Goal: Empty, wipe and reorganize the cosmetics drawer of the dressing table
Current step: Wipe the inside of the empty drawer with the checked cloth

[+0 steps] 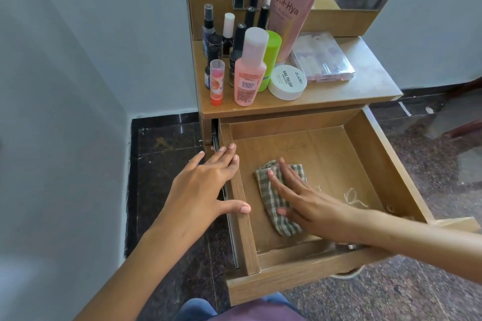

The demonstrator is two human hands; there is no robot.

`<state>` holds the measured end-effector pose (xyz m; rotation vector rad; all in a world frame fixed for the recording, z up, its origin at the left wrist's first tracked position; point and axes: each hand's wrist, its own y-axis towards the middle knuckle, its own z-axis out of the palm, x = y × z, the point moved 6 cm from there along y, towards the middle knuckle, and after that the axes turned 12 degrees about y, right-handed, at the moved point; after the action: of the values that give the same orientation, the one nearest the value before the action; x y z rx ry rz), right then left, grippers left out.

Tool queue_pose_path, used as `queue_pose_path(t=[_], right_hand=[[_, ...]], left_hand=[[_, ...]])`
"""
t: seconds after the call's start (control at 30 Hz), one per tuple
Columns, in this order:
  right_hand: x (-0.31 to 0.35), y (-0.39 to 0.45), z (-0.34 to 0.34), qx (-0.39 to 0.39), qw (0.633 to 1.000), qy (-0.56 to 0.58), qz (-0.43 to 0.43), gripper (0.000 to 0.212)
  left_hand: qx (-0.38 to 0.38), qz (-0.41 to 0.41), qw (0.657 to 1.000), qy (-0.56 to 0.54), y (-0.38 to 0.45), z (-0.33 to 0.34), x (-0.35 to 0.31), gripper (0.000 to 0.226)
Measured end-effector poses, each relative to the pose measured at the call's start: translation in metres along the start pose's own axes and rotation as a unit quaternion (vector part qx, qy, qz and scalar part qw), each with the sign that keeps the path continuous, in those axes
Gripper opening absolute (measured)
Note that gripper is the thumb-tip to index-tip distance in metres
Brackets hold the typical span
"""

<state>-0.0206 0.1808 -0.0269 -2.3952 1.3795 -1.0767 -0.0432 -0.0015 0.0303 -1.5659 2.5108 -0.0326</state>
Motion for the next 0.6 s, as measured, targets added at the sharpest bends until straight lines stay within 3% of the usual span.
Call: queue_pose_path(t=[0.1,0.27,0.47,0.6], right_hand=[[0.011,0.017,0.014,-0.013,0.995,0.020,0.094,0.076],[-0.007,0.014,0.012,0.011,0.991,0.021,0.135,0.076],[-0.028,0.008,0.003,-0.024,0.966,0.062,0.252,0.079],[0.004,0.024,0.020,0.002,0.969,0.075,0.237,0.089]], left_hand=[[-0.002,-0.007,1.000,-0.001,-0.001,-0.001,0.001,0.092],[-0.002,-0.003,1.000,0.000,-0.001,-0.001,-0.001,0.094],[0.002,0.002,1.000,0.003,0.000,0.000,-0.001,0.094],[0.002,0.010,1.000,0.000,-0.001,0.000,-0.002,0.093]])
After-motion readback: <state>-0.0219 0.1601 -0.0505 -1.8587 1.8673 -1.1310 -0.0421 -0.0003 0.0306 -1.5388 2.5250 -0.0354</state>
